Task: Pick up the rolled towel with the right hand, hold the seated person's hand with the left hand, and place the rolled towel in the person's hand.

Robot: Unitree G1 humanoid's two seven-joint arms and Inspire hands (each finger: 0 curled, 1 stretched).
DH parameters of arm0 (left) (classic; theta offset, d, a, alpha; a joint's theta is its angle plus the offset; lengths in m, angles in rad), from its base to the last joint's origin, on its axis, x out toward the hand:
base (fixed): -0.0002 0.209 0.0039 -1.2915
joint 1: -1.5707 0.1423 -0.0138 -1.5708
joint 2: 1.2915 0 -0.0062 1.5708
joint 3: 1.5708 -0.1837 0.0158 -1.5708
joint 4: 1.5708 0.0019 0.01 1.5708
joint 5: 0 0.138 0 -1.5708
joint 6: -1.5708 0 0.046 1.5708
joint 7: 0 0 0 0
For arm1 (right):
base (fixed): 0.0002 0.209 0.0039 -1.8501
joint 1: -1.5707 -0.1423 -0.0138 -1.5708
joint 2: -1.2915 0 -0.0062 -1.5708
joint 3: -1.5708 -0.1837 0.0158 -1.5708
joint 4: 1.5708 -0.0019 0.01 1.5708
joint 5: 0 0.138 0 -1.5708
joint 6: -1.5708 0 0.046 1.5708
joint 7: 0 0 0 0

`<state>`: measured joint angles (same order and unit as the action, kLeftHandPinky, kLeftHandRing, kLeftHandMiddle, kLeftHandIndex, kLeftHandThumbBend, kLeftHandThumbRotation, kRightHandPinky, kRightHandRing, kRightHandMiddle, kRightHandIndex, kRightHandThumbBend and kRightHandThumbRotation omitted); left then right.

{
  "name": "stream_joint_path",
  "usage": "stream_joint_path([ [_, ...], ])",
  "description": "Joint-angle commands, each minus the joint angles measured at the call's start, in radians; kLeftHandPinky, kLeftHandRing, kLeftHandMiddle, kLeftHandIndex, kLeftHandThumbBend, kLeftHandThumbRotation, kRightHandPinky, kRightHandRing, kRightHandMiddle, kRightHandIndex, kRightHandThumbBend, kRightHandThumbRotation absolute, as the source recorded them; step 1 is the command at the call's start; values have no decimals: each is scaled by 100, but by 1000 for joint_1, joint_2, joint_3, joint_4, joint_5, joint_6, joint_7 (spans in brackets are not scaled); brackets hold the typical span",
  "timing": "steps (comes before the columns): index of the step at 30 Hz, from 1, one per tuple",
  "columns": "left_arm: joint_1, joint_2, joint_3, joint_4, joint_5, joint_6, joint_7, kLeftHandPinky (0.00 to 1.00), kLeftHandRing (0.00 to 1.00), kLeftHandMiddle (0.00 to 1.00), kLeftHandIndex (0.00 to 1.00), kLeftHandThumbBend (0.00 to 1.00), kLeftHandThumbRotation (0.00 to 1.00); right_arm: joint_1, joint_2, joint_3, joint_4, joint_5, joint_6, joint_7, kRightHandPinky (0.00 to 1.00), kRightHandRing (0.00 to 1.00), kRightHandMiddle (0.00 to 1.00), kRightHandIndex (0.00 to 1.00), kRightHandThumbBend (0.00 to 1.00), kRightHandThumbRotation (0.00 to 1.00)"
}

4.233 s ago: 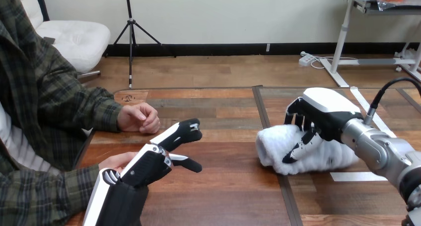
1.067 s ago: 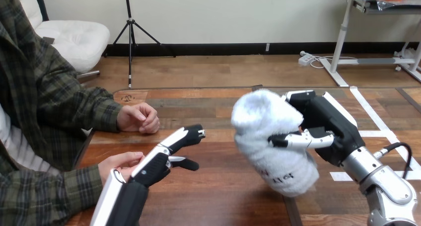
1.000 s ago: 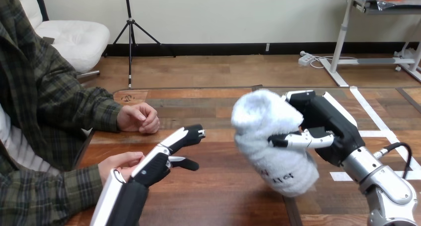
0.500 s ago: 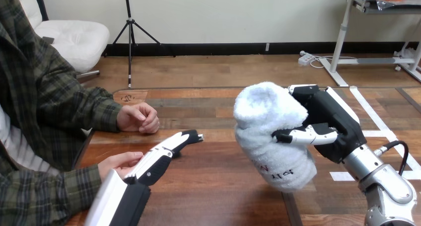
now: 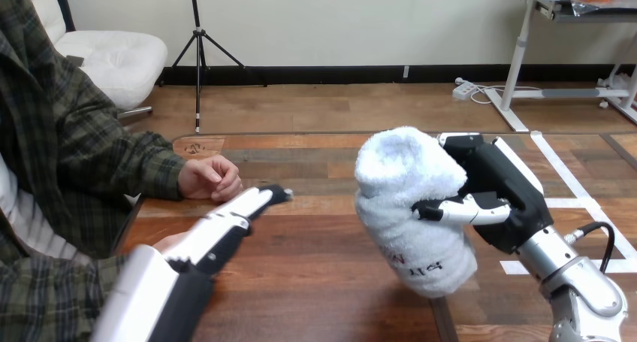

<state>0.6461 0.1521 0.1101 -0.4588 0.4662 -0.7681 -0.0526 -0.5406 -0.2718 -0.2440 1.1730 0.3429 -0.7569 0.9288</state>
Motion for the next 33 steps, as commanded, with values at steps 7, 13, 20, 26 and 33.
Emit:
stream_joint_path([
  [7,15,24,142,-173,65,74,3,74,84,87,86,100,30,-23,15,-22,-76,15,-4,-12,12,18,25,27,69,0],
  [13,26,37,202,-213,66,110,-6,76,84,87,86,100,29,-16,15,-17,-81,5,-18,-23,12,18,25,28,70,0],
  [20,21,51,279,-232,109,156,-2,76,84,87,85,100,28,-8,12,-14,-87,-6,-20,-34,13,19,26,28,71,0],
  [26,12,79,313,-222,108,190,-16,76,84,87,85,100,26,-1,12,-14,-96,-2,-18,-30,13,19,27,29,71,0],
  [33,-11,114,332,-198,96,232,-41,73,82,85,83,100,21,7,12,-17,-116,11,-3,-18,14,20,27,29,72,0],
])
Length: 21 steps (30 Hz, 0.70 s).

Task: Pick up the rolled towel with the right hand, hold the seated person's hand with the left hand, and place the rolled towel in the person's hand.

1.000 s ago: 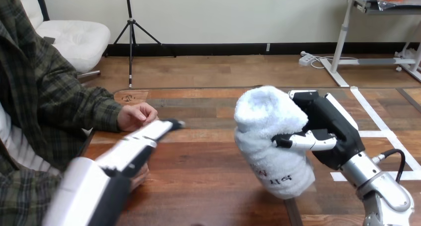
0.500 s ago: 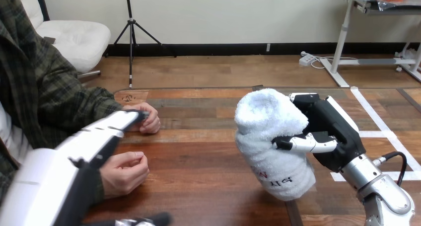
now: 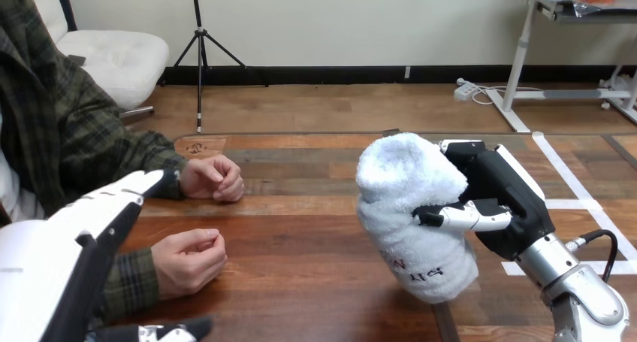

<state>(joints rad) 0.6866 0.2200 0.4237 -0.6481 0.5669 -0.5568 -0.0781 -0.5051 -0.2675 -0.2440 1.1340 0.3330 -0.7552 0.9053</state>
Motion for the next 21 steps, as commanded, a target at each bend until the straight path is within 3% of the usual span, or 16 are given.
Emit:
stream_joint_path([
  [1,-53,50,20,-9,-5,27,-19,73,82,85,83,100,21,-27,8,-17,-80,22,0,7,14,20,27,30,72,0],
  [21,-152,142,4,107,50,108,-35,63,74,78,78,100,20,35,5,-22,-220,71,59,44,14,20,28,30,72,0],
])
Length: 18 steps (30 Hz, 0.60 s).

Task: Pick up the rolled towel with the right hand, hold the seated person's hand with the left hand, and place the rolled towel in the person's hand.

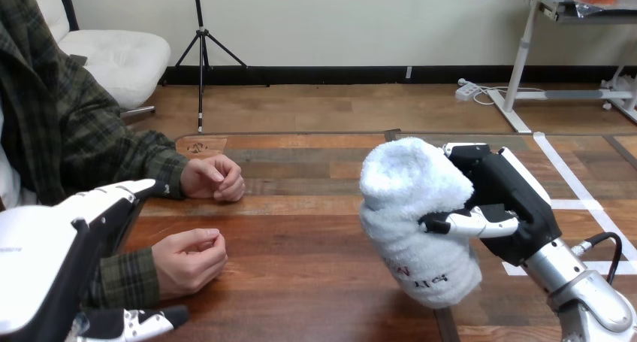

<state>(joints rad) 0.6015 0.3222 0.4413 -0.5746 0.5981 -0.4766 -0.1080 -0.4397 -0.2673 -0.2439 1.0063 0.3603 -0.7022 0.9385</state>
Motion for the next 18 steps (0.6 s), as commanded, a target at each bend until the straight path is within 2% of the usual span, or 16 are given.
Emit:
stream_joint_path([
  [1,-70,42,-15,36,22,33,-8,63,74,78,78,100,20,-29,5,-22,-98,46,8,12,14,20,28,30,72,0],
  [5,-91,58,-24,61,37,64,-21,63,73,78,78,100,18,-11,5,-22,-141,54,11,12,14,20,28,30,73,0],
  [14,-143,105,-53,150,66,94,-20,62,72,77,77,100,13,42,1,-21,-267,104,104,23,14,20,28,30,72,0],
  [18,-158,123,-66,179,78,102,-14,62,72,77,76,100,10,61,-1,-19,-310,108,112,17,14,20,28,29,72,0],
])
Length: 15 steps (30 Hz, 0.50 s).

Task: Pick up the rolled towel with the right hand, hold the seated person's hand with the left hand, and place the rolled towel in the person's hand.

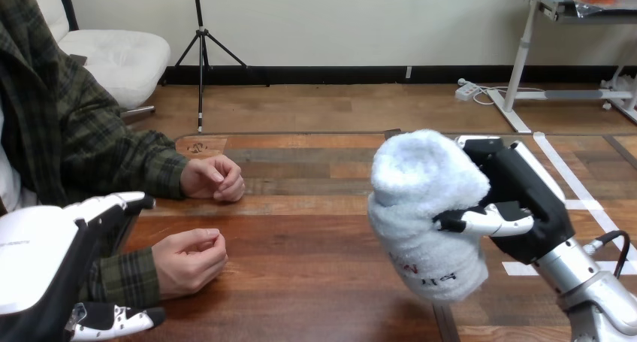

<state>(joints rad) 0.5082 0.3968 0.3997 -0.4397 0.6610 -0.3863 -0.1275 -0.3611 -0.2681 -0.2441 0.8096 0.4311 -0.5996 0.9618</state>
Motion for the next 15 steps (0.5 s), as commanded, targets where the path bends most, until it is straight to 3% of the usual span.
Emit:
stream_joint_path([
  [1,-68,52,-27,51,17,13,7,62,72,77,76,100,9,-14,-1,-19,-122,38,10,-7,14,20,28,29,72,0],
  [15,-159,131,-90,261,76,1,65,62,71,76,77,100,7,49,-16,-21,-268,90,39,33,16,22,28,30,70,0],
])
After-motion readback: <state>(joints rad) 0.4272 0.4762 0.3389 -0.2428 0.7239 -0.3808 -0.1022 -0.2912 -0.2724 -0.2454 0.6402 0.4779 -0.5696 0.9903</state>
